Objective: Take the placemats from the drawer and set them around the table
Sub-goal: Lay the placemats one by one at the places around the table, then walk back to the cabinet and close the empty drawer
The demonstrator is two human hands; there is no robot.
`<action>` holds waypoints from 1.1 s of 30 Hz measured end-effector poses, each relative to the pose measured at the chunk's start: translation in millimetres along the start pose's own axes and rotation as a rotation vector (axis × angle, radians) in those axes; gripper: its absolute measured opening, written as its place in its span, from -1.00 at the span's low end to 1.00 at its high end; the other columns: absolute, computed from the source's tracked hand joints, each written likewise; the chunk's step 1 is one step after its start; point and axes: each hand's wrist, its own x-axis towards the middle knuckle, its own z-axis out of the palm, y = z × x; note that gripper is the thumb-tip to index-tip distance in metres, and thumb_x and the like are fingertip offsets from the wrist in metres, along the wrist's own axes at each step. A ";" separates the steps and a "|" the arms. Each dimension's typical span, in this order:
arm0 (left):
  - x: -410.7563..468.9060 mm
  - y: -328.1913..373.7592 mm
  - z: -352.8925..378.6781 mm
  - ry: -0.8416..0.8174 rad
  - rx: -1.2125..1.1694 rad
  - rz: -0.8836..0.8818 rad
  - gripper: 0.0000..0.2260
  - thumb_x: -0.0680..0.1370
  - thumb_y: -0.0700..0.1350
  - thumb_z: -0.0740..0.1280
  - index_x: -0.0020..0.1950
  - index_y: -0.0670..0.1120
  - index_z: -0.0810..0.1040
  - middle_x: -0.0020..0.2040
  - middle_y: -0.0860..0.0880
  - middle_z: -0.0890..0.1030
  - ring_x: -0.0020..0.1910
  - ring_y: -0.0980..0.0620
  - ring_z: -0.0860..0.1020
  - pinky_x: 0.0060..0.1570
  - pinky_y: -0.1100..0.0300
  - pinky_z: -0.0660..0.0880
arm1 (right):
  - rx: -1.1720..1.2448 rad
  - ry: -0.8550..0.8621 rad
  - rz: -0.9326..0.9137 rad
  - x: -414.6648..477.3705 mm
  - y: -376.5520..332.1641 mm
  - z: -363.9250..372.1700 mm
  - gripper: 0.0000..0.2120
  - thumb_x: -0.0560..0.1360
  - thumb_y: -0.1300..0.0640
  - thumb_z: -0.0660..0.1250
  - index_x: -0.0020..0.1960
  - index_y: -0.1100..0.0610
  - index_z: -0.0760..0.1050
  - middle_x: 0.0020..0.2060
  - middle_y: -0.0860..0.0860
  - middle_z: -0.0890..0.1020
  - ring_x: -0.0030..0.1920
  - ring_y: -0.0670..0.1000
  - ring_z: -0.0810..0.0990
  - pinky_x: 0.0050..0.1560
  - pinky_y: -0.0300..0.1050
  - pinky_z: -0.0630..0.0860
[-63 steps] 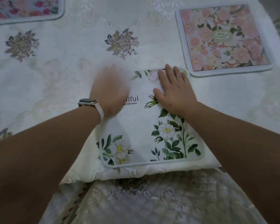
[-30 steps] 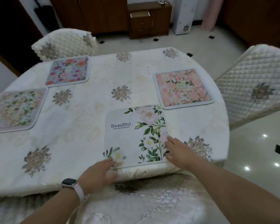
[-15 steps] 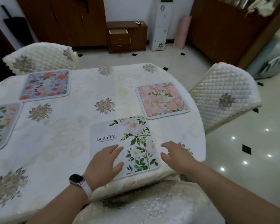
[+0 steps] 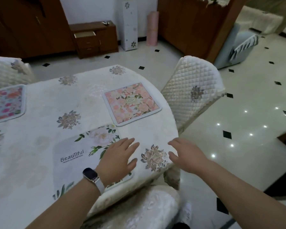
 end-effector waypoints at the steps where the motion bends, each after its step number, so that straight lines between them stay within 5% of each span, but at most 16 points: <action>1: 12.2 10.0 1.8 -0.010 0.004 -0.003 -0.50 0.52 0.16 0.15 0.39 -0.02 0.45 0.35 -0.06 0.51 0.31 -0.13 0.48 0.21 -0.08 0.47 | -0.006 -0.002 -0.010 1.6 12.8 -2.3 -0.56 0.58 -0.09 0.13 0.42 0.02 0.35 0.32 -0.06 0.46 0.28 0.02 0.42 0.25 -0.01 0.40; 9: 134.3 107.8 25.2 -0.068 0.044 0.021 -0.49 0.52 0.17 0.12 0.43 0.02 0.40 0.40 -0.03 0.46 0.35 -0.09 0.44 0.23 -0.04 0.45 | -0.029 0.002 -0.028 12.2 154.0 -34.2 -0.63 0.53 -0.09 0.13 0.24 0.05 0.44 0.13 0.02 0.52 0.14 0.10 0.48 0.14 0.04 0.42; 20: 285.9 235.8 23.4 0.014 0.020 0.098 -0.52 0.50 0.14 0.17 0.36 -0.01 0.46 0.35 -0.05 0.50 0.30 -0.12 0.46 0.18 -0.08 0.49 | -0.042 0.038 0.003 14.4 318.0 -87.6 -0.43 0.44 -0.18 -0.06 0.23 0.08 0.48 0.13 0.03 0.55 0.13 0.11 0.50 0.11 0.02 0.42; 33: 440.4 267.1 42.4 -0.014 0.015 0.151 -0.51 0.53 0.19 0.07 0.38 0.03 0.44 0.41 0.01 0.44 0.39 -0.08 0.38 0.29 -0.08 0.37 | -0.037 0.043 0.105 69.9 438.8 -120.4 -0.48 0.50 -0.17 0.03 0.29 0.06 0.46 0.20 0.03 0.53 0.18 0.09 0.48 0.13 0.02 0.42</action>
